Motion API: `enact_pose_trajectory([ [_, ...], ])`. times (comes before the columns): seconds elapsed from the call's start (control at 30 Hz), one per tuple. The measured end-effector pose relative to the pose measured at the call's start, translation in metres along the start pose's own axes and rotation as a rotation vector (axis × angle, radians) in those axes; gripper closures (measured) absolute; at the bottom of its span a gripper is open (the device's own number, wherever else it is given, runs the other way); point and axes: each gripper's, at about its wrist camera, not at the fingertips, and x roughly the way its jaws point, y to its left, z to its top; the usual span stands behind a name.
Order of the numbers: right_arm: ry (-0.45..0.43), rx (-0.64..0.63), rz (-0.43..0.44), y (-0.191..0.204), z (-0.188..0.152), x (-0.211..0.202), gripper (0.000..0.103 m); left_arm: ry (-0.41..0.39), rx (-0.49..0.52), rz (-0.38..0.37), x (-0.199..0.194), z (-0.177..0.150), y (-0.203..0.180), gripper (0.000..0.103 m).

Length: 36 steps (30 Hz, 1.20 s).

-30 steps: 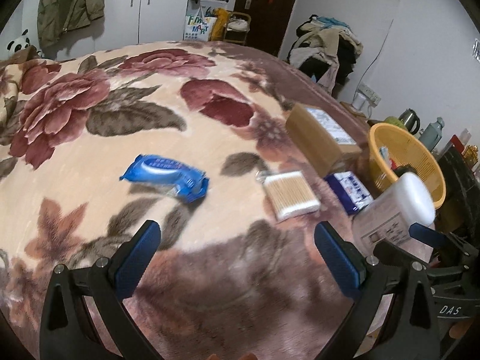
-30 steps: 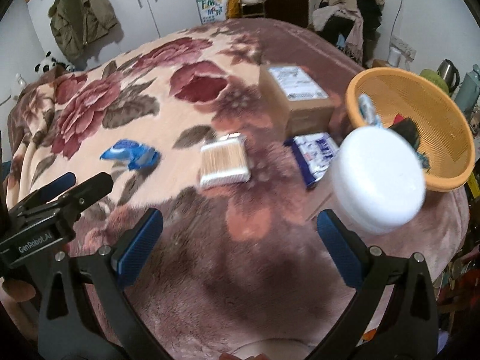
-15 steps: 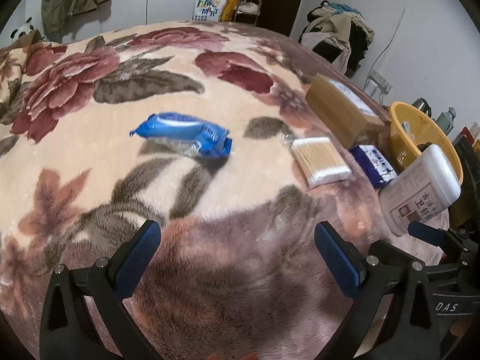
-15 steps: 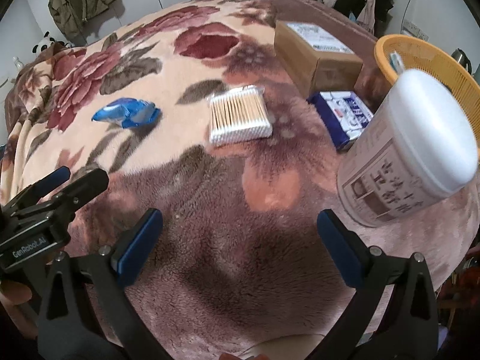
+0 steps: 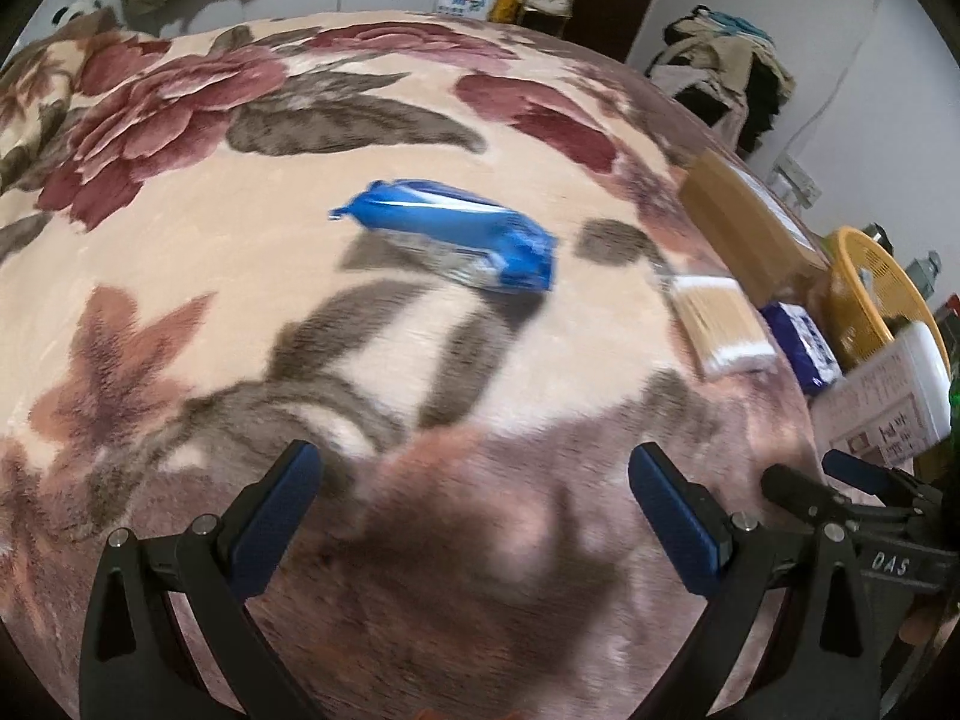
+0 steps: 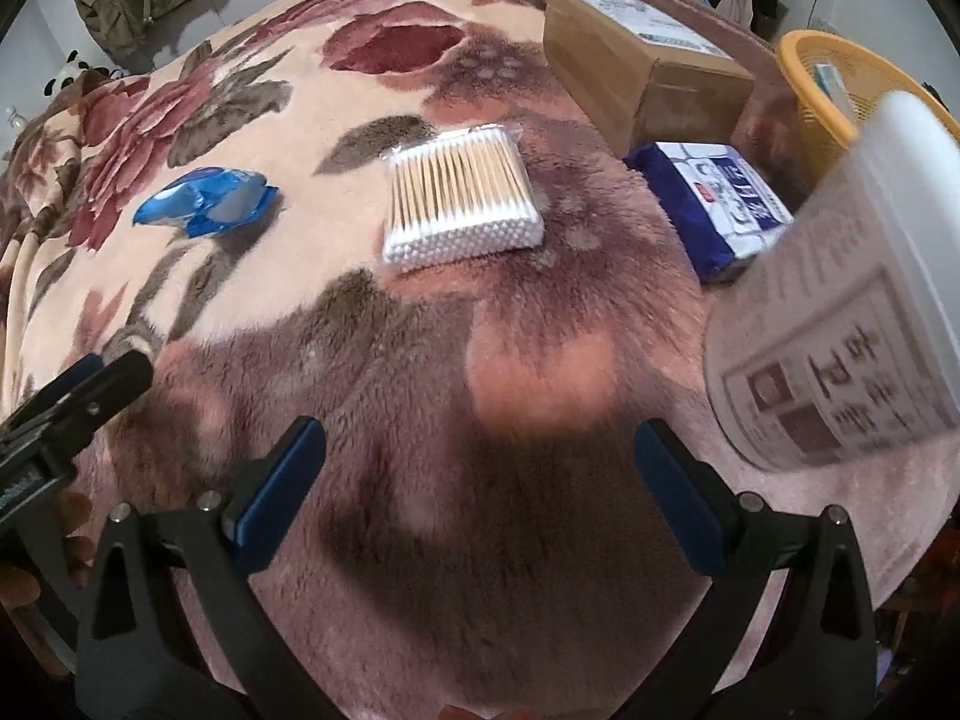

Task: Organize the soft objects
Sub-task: 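Grasp the blue alcohol wipes packet with the left tool while the right tool grasps the cotton swab packet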

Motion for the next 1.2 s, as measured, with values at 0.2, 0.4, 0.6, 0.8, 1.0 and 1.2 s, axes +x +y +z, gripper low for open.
enact_pose_trajectory([
  [0.2,0.008,-0.012,-0.026,0.007,0.031,0.025,0.0,-0.006,-0.03,0.018,0.004,0.018,0.018,0.0],
  [0.4,0.022,-0.01,-0.065,0.008,0.066,0.051,0.0,-0.021,-0.089,-0.009,0.006,0.056,0.026,0.0],
  [0.6,0.047,-0.005,-0.065,0.006,0.082,0.068,0.014,0.007,-0.134,0.014,0.029,0.1,0.024,0.0],
  [0.8,0.028,-0.045,-0.088,0.009,0.077,0.067,0.029,0.07,-0.367,0.043,0.067,0.122,0.026,0.0],
  [1.0,0.012,-0.068,-0.096,0.01,0.071,0.065,0.029,0.122,-0.475,0.21,0.099,0.126,0.009,0.0],
  [1.2,-0.006,-0.089,-0.074,0.01,0.066,0.055,0.033,0.156,-0.223,0.24,0.095,0.098,-0.003,0.003],
])
